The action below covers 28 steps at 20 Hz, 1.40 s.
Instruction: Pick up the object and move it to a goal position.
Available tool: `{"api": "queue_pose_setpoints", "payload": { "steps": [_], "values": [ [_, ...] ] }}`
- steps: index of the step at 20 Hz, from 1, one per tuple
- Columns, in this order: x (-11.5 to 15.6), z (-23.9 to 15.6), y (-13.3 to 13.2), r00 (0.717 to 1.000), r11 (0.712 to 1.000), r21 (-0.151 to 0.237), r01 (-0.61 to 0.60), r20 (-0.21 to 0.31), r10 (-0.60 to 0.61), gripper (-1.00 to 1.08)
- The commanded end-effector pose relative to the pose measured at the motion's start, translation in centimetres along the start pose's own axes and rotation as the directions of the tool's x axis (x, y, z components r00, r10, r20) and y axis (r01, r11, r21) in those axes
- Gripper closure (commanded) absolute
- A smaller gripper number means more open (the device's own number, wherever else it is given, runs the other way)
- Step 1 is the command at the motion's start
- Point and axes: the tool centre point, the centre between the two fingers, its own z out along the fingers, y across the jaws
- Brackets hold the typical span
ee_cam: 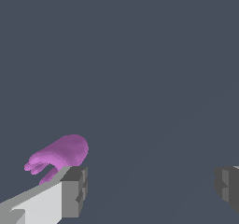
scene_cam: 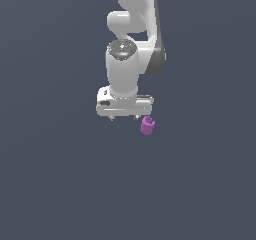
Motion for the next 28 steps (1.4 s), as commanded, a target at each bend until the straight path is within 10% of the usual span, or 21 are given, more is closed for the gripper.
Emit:
{"api": "queue_pose_setpoints", "payload": {
  "steps": [1,13,28],
  "values": [
    [0.0,0.0,0.0,1.000,1.000,0.000,0.000,0.000,0.000,-0.92],
    [0.5,-0.1,3.2,1.000,1.000,-0.008,-0.028,-0.004,0.028,-0.92],
    [-0.9,2.4,-2.8,0.996,0.996,-0.005,-0.094,-0.007,0.094,-0.92]
  ]
}}
